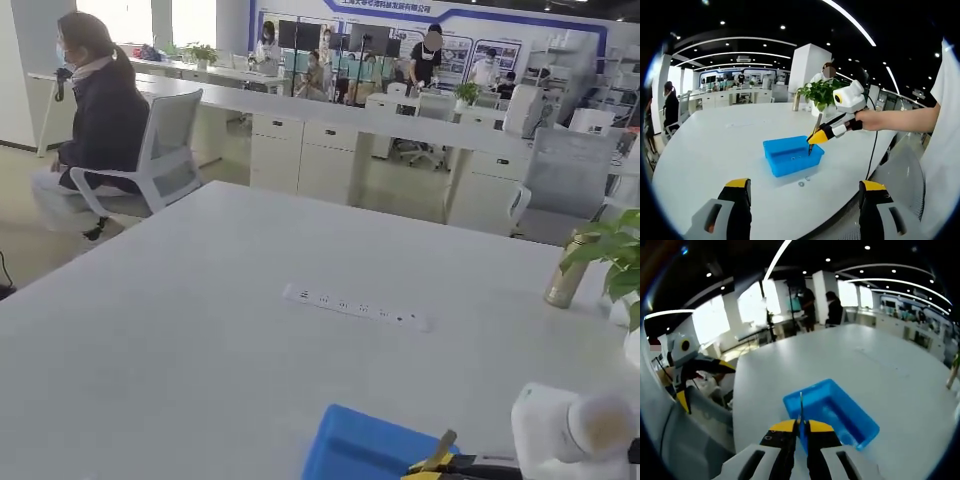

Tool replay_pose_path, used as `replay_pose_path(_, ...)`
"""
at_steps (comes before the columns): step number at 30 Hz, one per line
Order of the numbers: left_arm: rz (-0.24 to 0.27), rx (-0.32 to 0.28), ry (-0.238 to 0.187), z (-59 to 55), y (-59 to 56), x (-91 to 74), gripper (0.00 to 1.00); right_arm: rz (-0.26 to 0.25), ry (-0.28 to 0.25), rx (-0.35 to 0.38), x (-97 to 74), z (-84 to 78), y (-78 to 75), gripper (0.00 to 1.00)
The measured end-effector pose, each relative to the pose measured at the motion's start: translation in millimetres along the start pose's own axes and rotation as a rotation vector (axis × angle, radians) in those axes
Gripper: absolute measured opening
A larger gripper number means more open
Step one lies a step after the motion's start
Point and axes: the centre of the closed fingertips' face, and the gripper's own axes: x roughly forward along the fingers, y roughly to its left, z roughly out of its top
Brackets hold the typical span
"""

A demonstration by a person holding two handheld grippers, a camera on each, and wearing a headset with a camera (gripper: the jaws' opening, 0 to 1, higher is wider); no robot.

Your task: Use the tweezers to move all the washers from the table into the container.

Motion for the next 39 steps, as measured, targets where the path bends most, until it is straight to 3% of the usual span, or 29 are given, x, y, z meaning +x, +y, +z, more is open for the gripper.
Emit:
replay_pose_path(1,0.0,0.0,0.002,-0.3,-0.2,-0.1,0.91,0.0,-0.04,0.015,-0.3,5.2,-0.3,0.04)
replay_pose_path(2,0.001,0.0,0.002,-0.5,-0.2,-0.1,0.91,0.005,-0.022,0.025,-0.6,2.0,-0.6,0.04)
replay_pose_path(8,-0.003,0.003,0.007,-1.2,-1.9,-0.2,0.91,-0.005,-0.03,0.023,-0.5,4.6,-0.7,0.03)
replay_pose_path(12,-0.004,0.001,0.007,-1.4,-2.1,-0.5,0.91,0.024,-0.039,0.035,0.2,6.7,7.5,0.03)
replay_pose_path(25,0.005,-0.003,0.008,-3.9,-0.1,-2.5,0.9,0.092,0.053,0.023,25.0,-22.6,25.1,0.04)
replay_pose_path(39,0.013,-0.007,0.008,-5.5,2.1,-3.8,0.9,0.099,0.114,0.027,34.8,-38.3,31.2,0.04)
